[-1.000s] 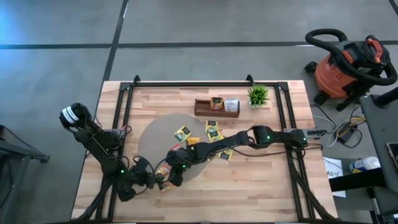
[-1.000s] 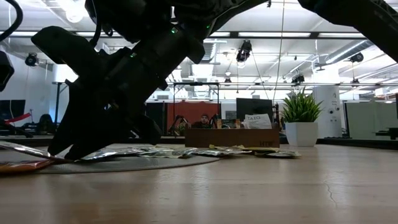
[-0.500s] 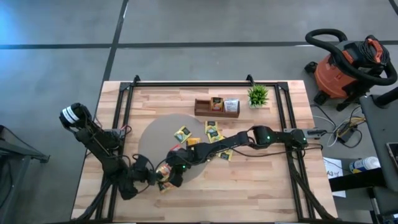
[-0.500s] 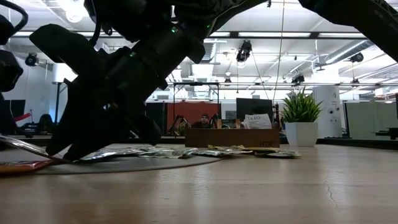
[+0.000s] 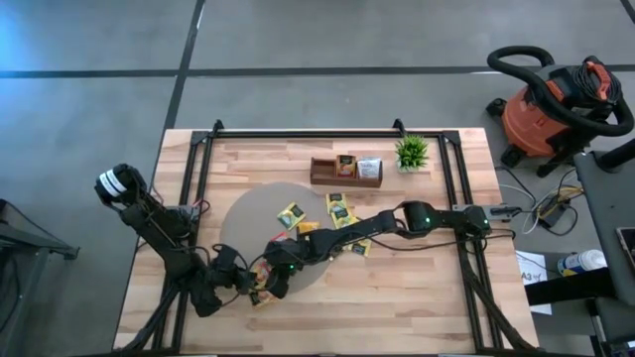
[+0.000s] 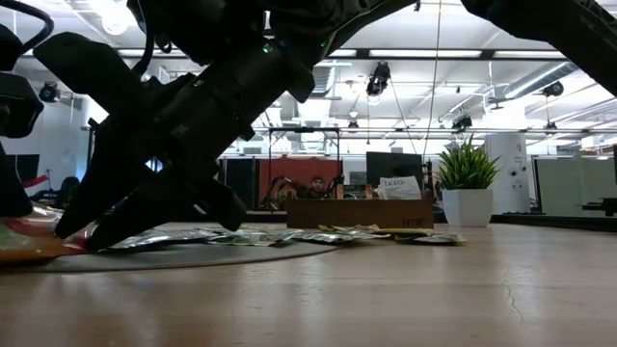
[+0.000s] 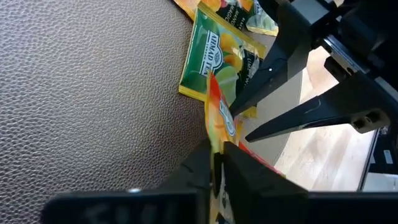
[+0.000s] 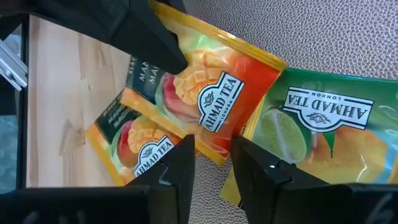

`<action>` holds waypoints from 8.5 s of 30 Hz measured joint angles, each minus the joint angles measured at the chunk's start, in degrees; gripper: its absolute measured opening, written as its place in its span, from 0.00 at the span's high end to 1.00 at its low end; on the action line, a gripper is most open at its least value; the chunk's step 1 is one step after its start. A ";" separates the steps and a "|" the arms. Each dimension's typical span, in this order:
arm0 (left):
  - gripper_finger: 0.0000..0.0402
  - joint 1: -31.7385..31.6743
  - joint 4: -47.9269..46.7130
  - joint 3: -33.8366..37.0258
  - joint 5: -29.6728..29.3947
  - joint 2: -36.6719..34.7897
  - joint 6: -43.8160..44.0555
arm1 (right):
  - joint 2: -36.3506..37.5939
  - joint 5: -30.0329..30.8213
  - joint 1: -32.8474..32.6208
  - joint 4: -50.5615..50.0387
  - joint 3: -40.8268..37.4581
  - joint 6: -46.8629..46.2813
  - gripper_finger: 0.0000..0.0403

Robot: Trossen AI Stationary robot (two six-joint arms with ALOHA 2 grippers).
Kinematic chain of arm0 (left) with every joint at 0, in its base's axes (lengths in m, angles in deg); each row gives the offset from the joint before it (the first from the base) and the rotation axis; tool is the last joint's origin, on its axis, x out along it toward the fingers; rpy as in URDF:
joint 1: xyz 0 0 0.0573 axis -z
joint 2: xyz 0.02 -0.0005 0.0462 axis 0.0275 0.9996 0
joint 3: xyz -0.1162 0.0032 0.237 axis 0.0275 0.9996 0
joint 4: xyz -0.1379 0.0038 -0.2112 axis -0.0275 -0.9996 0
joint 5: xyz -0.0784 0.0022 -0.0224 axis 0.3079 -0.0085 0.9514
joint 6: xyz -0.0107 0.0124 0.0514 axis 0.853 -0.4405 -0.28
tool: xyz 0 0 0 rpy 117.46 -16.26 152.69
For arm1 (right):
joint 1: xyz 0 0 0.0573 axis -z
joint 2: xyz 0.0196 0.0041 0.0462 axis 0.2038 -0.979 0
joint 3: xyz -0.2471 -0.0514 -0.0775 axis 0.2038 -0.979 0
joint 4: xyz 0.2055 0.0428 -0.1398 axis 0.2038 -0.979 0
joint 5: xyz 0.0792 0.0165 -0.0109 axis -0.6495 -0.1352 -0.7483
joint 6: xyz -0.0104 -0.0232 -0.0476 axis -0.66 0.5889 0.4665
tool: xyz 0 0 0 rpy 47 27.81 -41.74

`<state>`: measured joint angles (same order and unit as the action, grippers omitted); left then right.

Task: Pick & Place Tea
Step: Put the red tea sachet into the middle compartment of the wooden organizer

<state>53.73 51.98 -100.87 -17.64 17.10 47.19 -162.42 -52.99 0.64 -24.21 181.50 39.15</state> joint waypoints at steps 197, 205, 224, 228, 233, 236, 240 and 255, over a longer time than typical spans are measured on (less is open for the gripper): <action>0.76 -83.47 64.97 -17.64 73.77 0.86 -79.78 | 67.27 18.94 22.08 44.73 -63.01 0.91 0.98; 0.76 -83.47 64.56 -21.64 77.79 4.57 -78.06 | 67.27 18.96 22.01 43.83 -63.01 1.71 0.98; 0.98 -83.47 58.39 -22.79 77.29 4.37 -83.28 | 67.31 18.26 22.10 42.61 -62.99 2.69 0.94; 0.99 -83.45 53.78 -23.71 76.75 4.37 -86.40 | 67.51 17.62 22.12 36.78 -62.48 3.09 0.84; 0.99 -83.49 46.53 -23.63 76.55 4.37 -92.69 | 68.40 17.53 22.73 18.79 -56.27 8.73 0.70; 0.99 -83.49 41.39 -23.63 74.77 4.39 -97.19 | 68.18 17.70 23.31 4.35 -50.13 15.25 0.63; 0.99 -83.52 39.96 -23.63 74.18 4.42 -101.86 | 66.34 17.89 24.65 -10.62 -41.08 23.54 0.59; 0.99 -83.23 37.62 -23.59 69.77 4.50 -112.19 | 47.22 11.74 29.34 -40.49 -10.26 47.85 0.66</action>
<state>-29.50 89.60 -124.46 52.13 21.60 -65.00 -115.20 -41.25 29.97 -64.70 171.24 87.00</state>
